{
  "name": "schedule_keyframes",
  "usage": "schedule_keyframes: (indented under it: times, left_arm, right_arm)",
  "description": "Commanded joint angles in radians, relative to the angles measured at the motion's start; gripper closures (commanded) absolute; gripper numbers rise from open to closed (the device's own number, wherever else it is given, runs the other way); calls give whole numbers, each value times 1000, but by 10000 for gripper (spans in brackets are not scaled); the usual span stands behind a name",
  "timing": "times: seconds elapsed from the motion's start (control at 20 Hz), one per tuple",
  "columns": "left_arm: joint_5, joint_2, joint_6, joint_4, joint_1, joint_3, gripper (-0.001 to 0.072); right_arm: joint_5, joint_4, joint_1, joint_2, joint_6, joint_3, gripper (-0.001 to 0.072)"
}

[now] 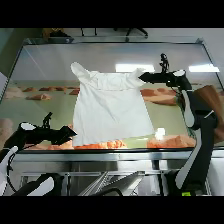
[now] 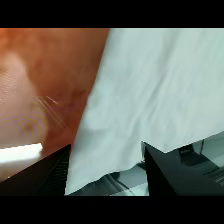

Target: Fold the shirts.

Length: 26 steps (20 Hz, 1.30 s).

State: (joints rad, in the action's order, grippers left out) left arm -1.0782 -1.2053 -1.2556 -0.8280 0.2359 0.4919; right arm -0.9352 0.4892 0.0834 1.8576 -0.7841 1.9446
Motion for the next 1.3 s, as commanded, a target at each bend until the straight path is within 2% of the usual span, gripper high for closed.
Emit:
schedule_keyframes:
  times: [0.0, 0.05, 0.1, 0.2, 0.25, 0.3, 0.5, 0.7, 1.05, 1.1, 1.15, 1.2, 1.25]
  left_arm:
    - [35, -17, 25, 42, -27, -10, 193]
    - [47, -17, 25, 42, -48, -10, 227]
    - [67, -17, 25, 42, -69, -10, 302]
    - [96, -17, 24, 42, -101, -10, 303]
    - [98, -17, 25, 41, -105, -10, 524]
    - [95, -17, 27, 32, -105, -9, 693]
    - [49, -17, 24, -21, -49, 32, 694]
    - [15, -17, 26, -19, 33, 105, 693]
    - [6, -18, 44, -19, 40, 179, 694]
    - [5, -18, 45, -19, 40, 183, 693]
    - [10, -18, 50, -19, 41, 184, 693]
    - [16, -18, 63, -24, 42, 184, 693]
    - [24, -18, 62, -56, 47, 189, 694]
  right_arm:
    - [76, -3, -40, 76, 3, 106, 135]
    - [92, -3, -43, 76, 4, 106, 136]
    - [94, -4, -44, 76, 18, 106, 136]
    - [70, -4, -43, 76, 23, 106, 136]
    - [29, -3, -41, 71, 23, 106, 136]
    - [-26, 1, -32, 61, 22, 106, 136]
    - [-72, 91, 17, 19, 11, 106, 135]
    - [-3, 90, 26, 25, 15, 106, 133]
    - [76, 34, -74, 75, 29, 106, 140]
    - [101, 8, -89, 82, 29, 106, 287]
    - [134, -5, -101, 89, 29, 106, 501]
    - [163, -3, -110, 89, 29, 106, 652]
    - [174, -3, -109, 86, 28, 106, 693]
